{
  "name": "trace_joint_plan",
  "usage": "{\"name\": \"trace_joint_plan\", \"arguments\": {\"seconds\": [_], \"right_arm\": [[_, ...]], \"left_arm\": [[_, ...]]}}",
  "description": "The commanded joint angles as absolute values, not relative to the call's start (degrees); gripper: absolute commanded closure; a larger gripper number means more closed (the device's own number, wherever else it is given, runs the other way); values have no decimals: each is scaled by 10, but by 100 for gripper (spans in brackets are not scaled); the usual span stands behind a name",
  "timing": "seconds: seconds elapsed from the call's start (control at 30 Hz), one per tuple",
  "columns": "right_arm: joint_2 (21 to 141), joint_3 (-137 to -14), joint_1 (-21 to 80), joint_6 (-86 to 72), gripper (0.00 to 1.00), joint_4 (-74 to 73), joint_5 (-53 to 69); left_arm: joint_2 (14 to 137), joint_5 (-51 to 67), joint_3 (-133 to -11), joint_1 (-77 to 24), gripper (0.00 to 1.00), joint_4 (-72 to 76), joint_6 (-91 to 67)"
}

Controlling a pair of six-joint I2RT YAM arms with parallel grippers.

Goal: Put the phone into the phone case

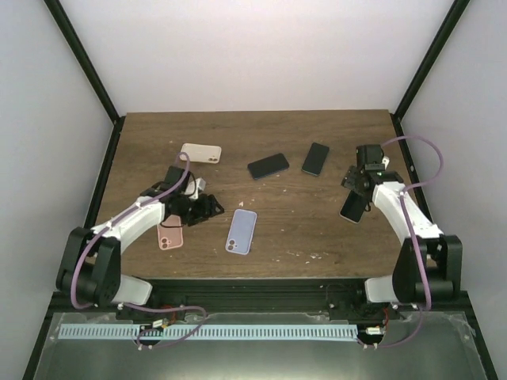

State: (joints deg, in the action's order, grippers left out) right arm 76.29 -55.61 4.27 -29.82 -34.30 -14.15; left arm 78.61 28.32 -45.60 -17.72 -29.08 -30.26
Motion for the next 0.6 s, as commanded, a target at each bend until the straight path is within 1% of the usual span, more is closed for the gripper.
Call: {"name": "trace_joint_plan", "arguments": {"seconds": [0.0,0.27,0.57], "right_arm": [[807,-550,1,-269,28,-312,-90],[879,-535,-50,-237,26,-266,-47],[934,-543,-54,-248,24,-272,-44]], "left_arm": [[821,294,-436,-201,30,-230,-319],[868,321,-406,-225,33,-169,-327],[893,345,-383,-250,35,-129,-346]]}}
